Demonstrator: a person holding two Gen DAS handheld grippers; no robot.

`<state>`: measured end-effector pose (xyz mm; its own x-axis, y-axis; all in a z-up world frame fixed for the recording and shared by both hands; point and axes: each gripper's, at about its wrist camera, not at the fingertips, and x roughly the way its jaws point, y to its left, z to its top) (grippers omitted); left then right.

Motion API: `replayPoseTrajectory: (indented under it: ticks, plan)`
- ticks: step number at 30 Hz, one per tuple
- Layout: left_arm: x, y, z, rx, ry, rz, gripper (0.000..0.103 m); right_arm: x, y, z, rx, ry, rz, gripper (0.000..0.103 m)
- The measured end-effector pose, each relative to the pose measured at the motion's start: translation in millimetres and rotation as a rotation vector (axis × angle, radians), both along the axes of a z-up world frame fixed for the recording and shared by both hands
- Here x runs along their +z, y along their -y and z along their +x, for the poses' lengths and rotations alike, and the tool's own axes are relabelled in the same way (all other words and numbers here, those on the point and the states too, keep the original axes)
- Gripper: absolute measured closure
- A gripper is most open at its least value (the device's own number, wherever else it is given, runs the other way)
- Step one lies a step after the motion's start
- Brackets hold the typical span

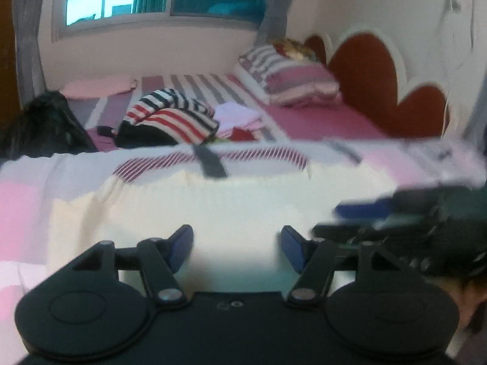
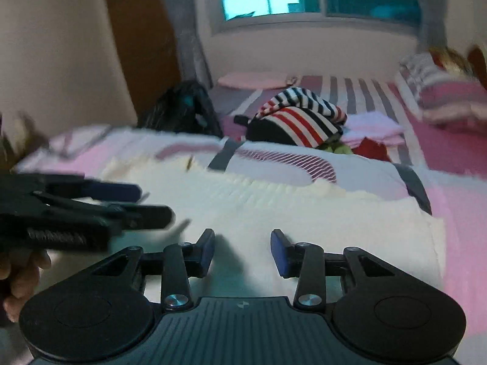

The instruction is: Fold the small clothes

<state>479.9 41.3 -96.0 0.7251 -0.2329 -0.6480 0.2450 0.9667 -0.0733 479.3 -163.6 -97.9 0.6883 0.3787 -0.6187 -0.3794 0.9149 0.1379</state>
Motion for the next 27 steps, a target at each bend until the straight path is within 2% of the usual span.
replayPoseTrajectory:
  ticks: [3,5,7,9,11,12,14,16,18,20,25,27]
  plan:
    - [-7.4,-39.0,-14.1,0.059,0.033,0.020,0.039,-3.6,25.7,-8.7,-0.035,0.008,-0.028,0.063]
    - [-8.4,-69.0,-20.8,0.105,0.033,0.016,0.040,-8.6,62.5,-13.3,-0.163,0.000,-0.041,0.063]
    - [-6.8,-80.2,-24.3,0.125,0.025,0.002,0.040,-12.4,97.2,-14.2,-0.244,-0.037,0.012,0.063]
    - [3.7,-76.6,-28.1,0.181,0.016,0.018,0.043,-4.9,102.1,-18.8,-0.273,-0.045,0.043,0.063]
    - [16.4,-65.8,-40.9,0.157,0.061,-0.046,0.041,9.8,89.2,-29.7,-0.237,-0.008,0.091,0.063]
    - [20.3,-53.9,-47.5,0.134,0.071,-0.078,0.036,14.5,78.5,-36.6,-0.190,-0.006,0.133,0.063]
    - [20.2,-27.8,-56.1,0.073,0.062,-0.086,0.036,17.8,49.4,-46.7,-0.102,-0.008,0.122,0.063]
    - [11.4,0.8,-59.5,0.025,0.032,-0.042,0.036,11.6,17.3,-56.4,-0.022,-0.011,0.069,0.063]
    - [-3.7,15.5,-57.9,0.043,-0.009,0.024,0.036,-5.1,-4.9,-64.1,-0.006,-0.019,-0.018,0.063]
    - [-9.8,13.6,-61.4,0.045,0.027,0.018,0.034,-12.2,-10.6,-71.6,-0.004,0.035,-0.056,0.063]
    - [-0.1,-2.6,-76.9,0.042,0.004,0.051,0.033,-5.7,8.9,-74.0,-0.021,0.006,-0.066,0.063]
    - [-2.5,-12.4,-88.5,0.056,0.007,0.121,0.035,-6.0,33.0,-81.8,-0.082,-0.005,-0.100,0.063]
